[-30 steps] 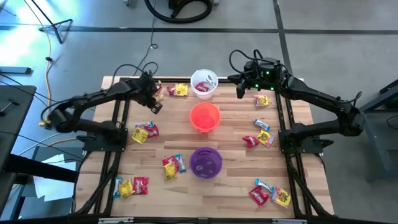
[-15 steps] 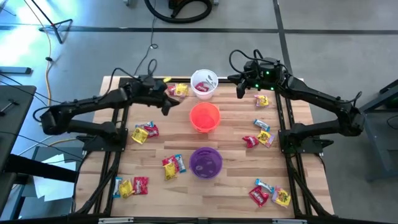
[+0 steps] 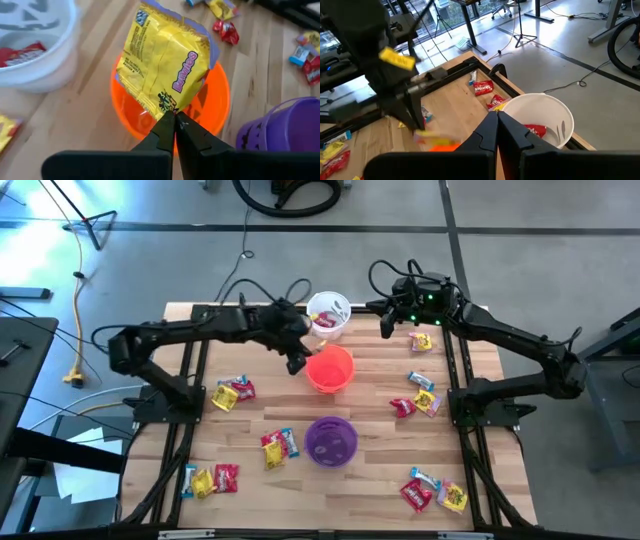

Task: Sort candy
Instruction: Put the yellow candy into the orange bucket

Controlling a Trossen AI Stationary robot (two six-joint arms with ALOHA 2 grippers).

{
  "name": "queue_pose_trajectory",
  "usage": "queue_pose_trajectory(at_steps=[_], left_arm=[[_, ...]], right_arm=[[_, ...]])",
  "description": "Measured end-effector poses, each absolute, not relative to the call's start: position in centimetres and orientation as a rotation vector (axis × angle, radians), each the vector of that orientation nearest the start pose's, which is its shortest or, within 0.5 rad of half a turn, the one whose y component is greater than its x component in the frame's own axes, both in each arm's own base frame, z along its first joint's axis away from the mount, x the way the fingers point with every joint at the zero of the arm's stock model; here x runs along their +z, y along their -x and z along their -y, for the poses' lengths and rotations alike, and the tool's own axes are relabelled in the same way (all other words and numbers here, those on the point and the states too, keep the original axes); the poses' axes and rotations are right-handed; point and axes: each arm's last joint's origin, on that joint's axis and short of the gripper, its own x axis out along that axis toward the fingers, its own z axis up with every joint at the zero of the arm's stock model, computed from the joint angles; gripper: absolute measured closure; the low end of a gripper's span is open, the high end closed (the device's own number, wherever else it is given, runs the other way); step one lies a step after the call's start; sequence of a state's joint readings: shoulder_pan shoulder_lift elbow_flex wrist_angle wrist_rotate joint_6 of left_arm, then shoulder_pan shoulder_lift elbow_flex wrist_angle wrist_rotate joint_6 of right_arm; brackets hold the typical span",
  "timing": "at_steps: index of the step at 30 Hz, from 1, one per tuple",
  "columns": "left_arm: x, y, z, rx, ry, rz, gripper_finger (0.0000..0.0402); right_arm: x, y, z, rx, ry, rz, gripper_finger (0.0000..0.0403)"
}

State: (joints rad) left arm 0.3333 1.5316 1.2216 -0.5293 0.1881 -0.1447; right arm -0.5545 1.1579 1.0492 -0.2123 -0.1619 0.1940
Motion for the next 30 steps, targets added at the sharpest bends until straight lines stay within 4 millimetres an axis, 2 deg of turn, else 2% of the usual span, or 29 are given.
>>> queue_pose_trajectory(at_steps=[9, 15, 19, 23, 30], left_arm=[[25.9, -33.8, -9.3, 0.152, 0.328, -0.885, 0.0401], [23.9, -34.9, -9.8, 0.178, 0.302, -1.023, 0.0401], [23.2, -35.8, -10.1, 0.175, 0.299, -1.055, 0.0401], [23.2, -36.3, -10.0, 0.161, 0.287, -1.058, 0.0401], [22.6, -36.2, -10.1, 0.166, 0.305, -1.103, 0.0401]], right_arm=[[34.9, -21.9, 13.0, -0.416, -0.292, -0.265, 0.0401], [34.8, -21.9, 13.0, -0.413, -0.292, -0.265, 0.0401], [34.8, -21.9, 13.0, -0.413, -0.293, -0.267, 0.0401], [34.8, -21.9, 13.0, -0.414, -0.295, -0.272, 0.0401], [34.8, -21.9, 13.0, -0.413, -0.287, -0.274, 0.0401]])
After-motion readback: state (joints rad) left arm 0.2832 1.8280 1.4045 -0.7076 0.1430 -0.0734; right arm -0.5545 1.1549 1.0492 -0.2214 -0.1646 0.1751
